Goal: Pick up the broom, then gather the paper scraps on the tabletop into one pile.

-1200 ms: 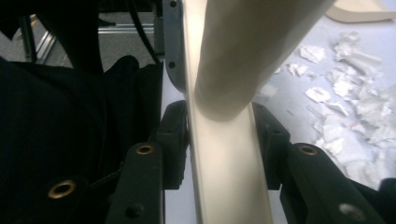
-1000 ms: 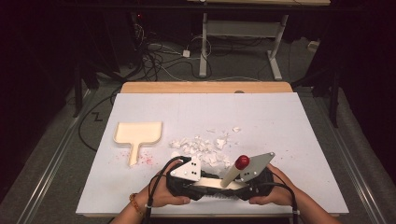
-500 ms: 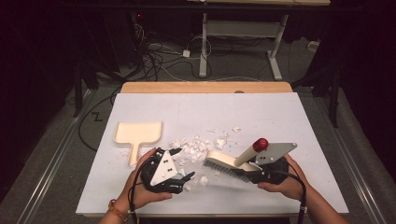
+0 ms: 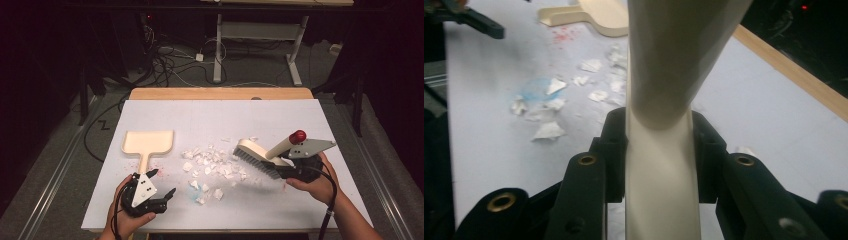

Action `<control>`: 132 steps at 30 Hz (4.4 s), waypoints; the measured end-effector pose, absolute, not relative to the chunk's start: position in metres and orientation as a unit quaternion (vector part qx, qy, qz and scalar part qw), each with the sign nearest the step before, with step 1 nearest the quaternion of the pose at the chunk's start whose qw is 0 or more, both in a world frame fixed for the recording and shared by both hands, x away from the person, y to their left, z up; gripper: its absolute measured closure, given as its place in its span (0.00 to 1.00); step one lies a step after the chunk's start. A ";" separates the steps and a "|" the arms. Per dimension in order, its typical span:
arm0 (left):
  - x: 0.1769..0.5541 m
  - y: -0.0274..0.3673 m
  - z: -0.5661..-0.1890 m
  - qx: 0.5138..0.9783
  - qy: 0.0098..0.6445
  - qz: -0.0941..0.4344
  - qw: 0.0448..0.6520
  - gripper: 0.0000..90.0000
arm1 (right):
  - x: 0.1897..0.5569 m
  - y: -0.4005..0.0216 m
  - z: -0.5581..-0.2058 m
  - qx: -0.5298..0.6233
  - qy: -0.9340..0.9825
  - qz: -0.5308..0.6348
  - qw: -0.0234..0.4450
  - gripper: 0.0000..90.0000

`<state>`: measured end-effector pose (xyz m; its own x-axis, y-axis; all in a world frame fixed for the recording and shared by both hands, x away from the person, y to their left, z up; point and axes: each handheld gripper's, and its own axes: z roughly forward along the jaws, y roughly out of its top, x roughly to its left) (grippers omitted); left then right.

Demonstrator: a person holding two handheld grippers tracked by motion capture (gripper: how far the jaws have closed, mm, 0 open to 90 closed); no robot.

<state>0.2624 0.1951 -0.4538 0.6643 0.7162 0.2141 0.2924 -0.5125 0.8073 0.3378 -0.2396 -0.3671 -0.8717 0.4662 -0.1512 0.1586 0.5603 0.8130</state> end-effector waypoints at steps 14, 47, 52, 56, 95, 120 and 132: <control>0.262 0.200 -0.459 0.801 0.343 0.277 0.406 0.23 | 0.363 -0.265 -0.374 0.245 0.844 0.418 0.231 0.75; 0.265 0.197 -0.466 0.821 0.333 0.268 0.379 0.24 | 0.440 -0.254 -0.401 0.309 0.840 0.311 0.319 0.75; 0.263 0.199 -0.465 0.819 0.336 0.270 0.380 0.24 | 0.455 -0.237 -0.410 0.310 0.846 0.288 0.324 0.75; 0.261 0.201 -0.466 0.819 0.338 0.268 0.378 0.24 | 0.462 -0.219 -0.419 0.298 0.857 0.273 0.319 0.75; 0.260 0.195 -0.467 0.831 0.325 0.257 0.371 0.24 | 0.362 -0.154 -0.408 0.136 0.900 0.333 0.246 0.75; 0.260 0.202 -0.469 0.827 0.334 0.254 0.375 0.24 | 0.448 -0.069 -0.421 0.103 0.900 0.322 0.275 0.75; 0.258 0.203 -0.469 0.830 0.335 0.255 0.367 0.24 | 0.422 -0.046 -0.440 -0.009 0.918 0.313 0.243 0.75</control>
<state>0.2578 0.2032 -0.4693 0.6462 0.7423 0.1774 0.3678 -0.5066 0.7798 0.4221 -0.0455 -0.4402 -0.8819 0.1348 -0.4517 -0.1692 0.8040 0.5701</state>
